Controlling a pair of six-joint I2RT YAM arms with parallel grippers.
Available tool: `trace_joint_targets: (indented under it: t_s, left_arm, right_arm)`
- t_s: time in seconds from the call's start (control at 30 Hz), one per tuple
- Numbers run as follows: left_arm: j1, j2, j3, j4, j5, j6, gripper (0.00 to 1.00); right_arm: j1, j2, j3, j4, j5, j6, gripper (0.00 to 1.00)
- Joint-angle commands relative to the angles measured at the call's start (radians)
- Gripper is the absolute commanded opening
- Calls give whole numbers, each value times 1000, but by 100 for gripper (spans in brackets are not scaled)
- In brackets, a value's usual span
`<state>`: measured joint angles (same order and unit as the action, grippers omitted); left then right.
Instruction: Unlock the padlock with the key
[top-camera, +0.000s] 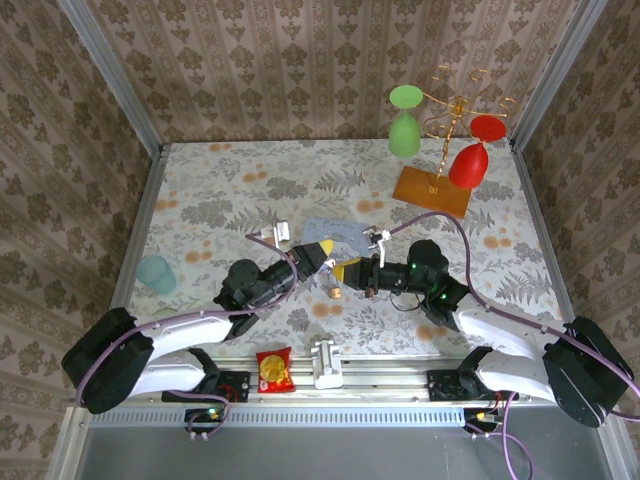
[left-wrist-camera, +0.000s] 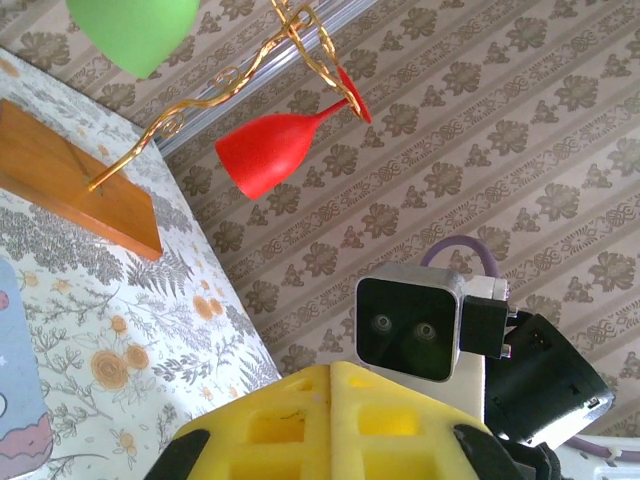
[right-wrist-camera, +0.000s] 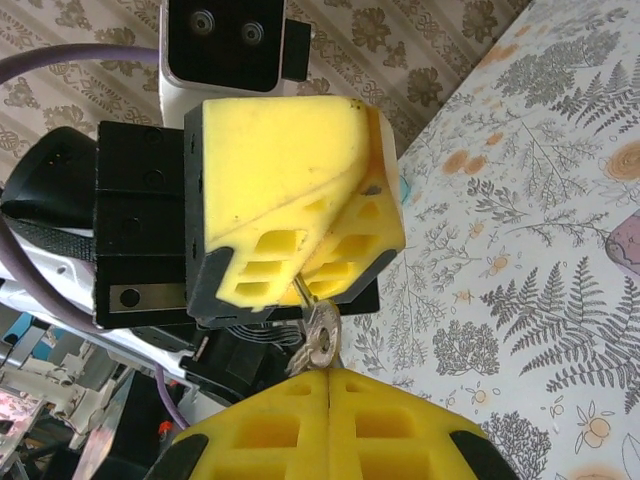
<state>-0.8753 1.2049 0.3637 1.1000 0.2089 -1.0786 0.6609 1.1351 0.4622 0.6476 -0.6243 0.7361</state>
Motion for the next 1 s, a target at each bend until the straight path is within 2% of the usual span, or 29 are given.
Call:
trace_joint_targets:
  t_s: [0.0,0.07,0.13,0.23,0.33,0.5,0.77,0.97]
  left_arm:
    - [5,16,16,-8,-2,-30,0]
    - [4,23,19,-8,2,-33,0]
    - [4,27,15,4,-1,-41,0]
    - [7,16,9,1,-4,-39,0]
    - [7,-7,6,-26,-11,-25,0]
    - [7,-30,11,-49,-4,-21,0]
    - [9,-30,5,-33,-3,-30,0]
    - [9,-31,1,-29,-3,-32,0]
  right_arm:
    - [3,12,12,45,7,0,0]
    - [3,18,18,43,1,-2,0]
    - [3,23,24,36,-4,-4,8]
    - [1,19,10,62,6,8,37]
    - [-5,12,-9,103,14,29,50]
    - [-9,38,2,131,0,45,49]
    - [-9,87,17,216,-37,86,30]
    - [-9,83,10,222,-34,90,22]
